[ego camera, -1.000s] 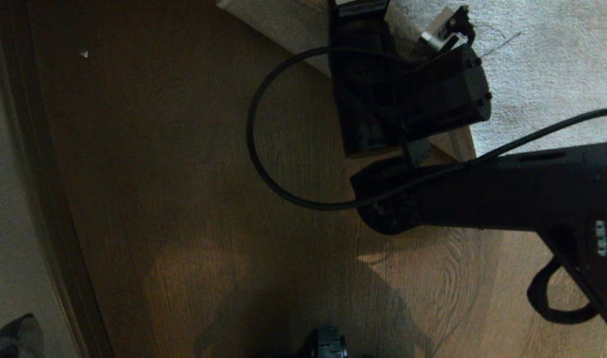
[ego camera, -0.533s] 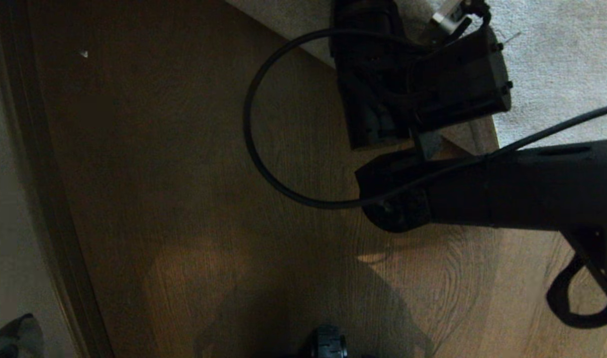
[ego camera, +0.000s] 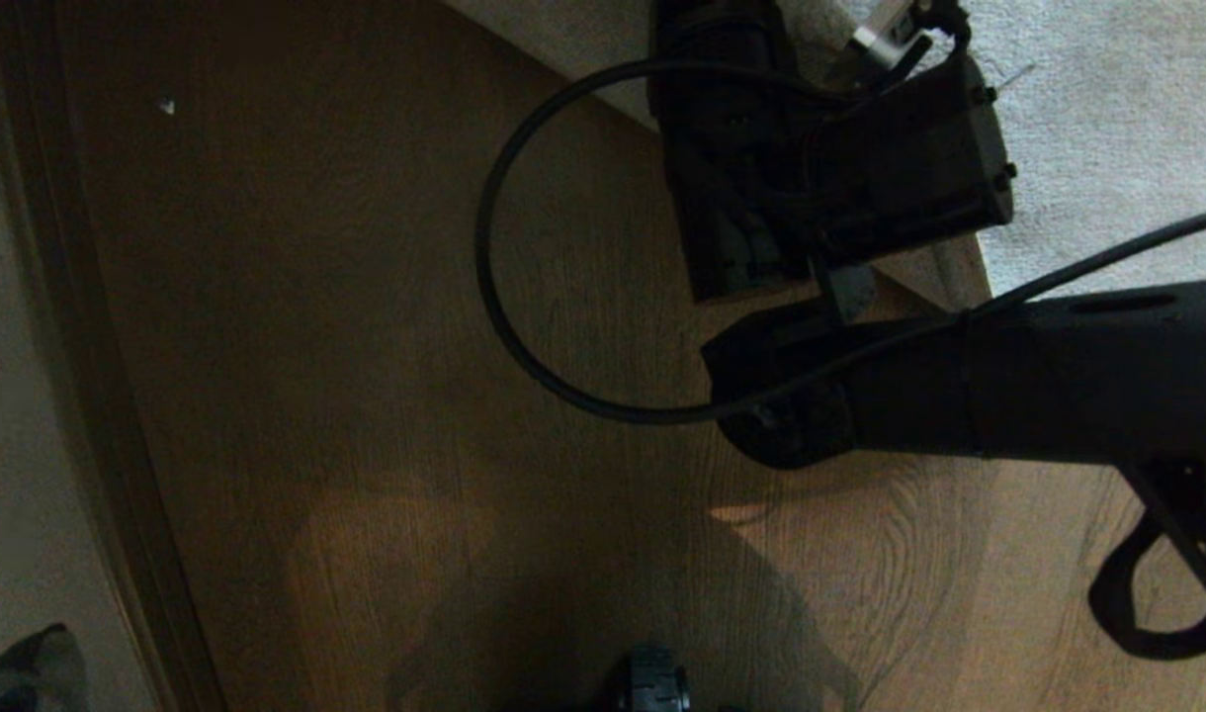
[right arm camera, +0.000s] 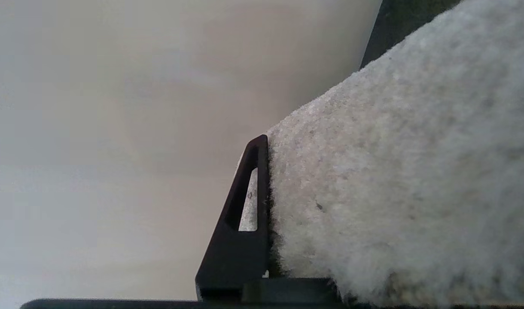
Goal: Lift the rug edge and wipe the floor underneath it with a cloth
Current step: Lift up the carpet
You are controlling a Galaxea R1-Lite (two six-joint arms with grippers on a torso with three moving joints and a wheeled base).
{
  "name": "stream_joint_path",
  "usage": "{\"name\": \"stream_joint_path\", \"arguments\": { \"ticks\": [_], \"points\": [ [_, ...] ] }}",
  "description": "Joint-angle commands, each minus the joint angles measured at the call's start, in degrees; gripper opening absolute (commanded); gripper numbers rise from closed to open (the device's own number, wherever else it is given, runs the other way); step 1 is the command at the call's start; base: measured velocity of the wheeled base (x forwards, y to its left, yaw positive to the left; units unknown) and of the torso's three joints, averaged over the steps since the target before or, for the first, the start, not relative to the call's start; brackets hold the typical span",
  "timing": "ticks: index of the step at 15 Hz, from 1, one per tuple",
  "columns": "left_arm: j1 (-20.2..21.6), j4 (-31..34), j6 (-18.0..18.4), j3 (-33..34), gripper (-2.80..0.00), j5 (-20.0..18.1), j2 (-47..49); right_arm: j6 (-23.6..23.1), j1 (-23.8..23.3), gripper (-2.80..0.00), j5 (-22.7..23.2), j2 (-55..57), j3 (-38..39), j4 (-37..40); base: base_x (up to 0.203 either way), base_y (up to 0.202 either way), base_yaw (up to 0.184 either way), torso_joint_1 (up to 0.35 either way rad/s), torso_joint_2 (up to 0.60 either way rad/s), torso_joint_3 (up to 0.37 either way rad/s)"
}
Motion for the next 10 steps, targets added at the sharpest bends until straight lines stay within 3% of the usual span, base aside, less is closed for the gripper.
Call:
{"name": "stream_joint_path", "arguments": {
  "ticks": [1,4,7,10],
  "points": [
    [0.0,0.0,0.0,0.0,-2.8,0.0,0.0,0.2,0.3,-2.8,-0.1,0.2,0.1,-2.7,0.0,0.0,0.0,0.0,0.0,0.0],
    [0.0,0.0,1.0,0.0,-2.8,-0.1,0.0,0.1,0.7,-2.8,-0.2,0.4,0.2,-2.7,0.0,0.0,0.0,0.0,0.0,0.0],
    [0.0,-0.9,4.8,-0.3,-2.8,-0.8,0.0,-0.1,0.8,-2.8,-0.3,0.3,0.2,-2.7,0.0,0.0,0.0,0.0,0.0,0.0],
    [0.0,-0.9,5.1,-2.4,-2.8,-2.5,0.0,-1.0,1.0,-2.8,-0.3,0.3,0.3,-2.7,0.0,0.0,0.0,0.0,0.0,0.0]
  ]
}}
